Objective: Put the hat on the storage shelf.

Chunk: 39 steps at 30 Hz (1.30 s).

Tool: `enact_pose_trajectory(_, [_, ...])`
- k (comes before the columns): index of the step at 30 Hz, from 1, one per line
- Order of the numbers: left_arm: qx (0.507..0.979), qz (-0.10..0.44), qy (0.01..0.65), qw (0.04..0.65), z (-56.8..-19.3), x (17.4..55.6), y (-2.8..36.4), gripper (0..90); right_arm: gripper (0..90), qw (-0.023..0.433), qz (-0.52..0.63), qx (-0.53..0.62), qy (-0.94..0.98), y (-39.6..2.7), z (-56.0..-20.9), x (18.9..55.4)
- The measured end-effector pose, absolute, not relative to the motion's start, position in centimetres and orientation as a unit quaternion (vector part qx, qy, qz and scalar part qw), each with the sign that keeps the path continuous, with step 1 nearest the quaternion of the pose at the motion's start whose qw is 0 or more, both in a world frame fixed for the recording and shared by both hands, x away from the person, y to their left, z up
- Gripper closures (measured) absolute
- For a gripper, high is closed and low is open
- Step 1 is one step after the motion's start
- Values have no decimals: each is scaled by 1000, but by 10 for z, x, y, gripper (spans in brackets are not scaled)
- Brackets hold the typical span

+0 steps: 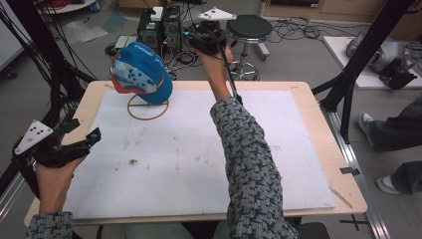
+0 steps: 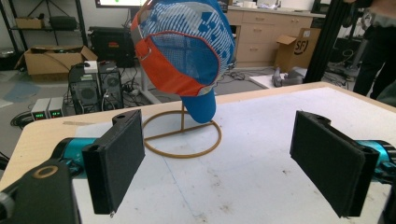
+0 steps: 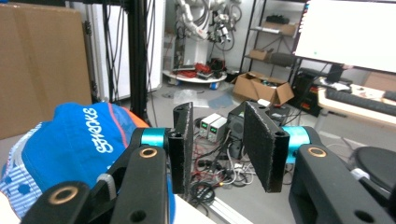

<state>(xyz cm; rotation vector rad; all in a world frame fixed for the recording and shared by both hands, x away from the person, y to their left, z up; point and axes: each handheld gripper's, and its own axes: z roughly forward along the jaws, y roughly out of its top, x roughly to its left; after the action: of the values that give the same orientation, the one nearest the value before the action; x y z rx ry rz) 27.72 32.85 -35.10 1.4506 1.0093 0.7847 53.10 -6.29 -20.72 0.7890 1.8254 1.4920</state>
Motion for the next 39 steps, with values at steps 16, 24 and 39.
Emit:
enact_pose_trajectory(16, [628, 330, 433, 556, -358, 280, 324, 180, 381, 361, 574, 331, 656, -177, -198, 492])
enact_pose_trajectory(24, [633, 327, 432, 553, -360, 282, 320, 180, 287, 370, 575, 344, 644, -225, -201, 466])
enact_pose_trajectory(39, [650, 317, 429, 542, -370, 288, 307, 179, 241, 378, 582, 331, 639, -278, -204, 415])
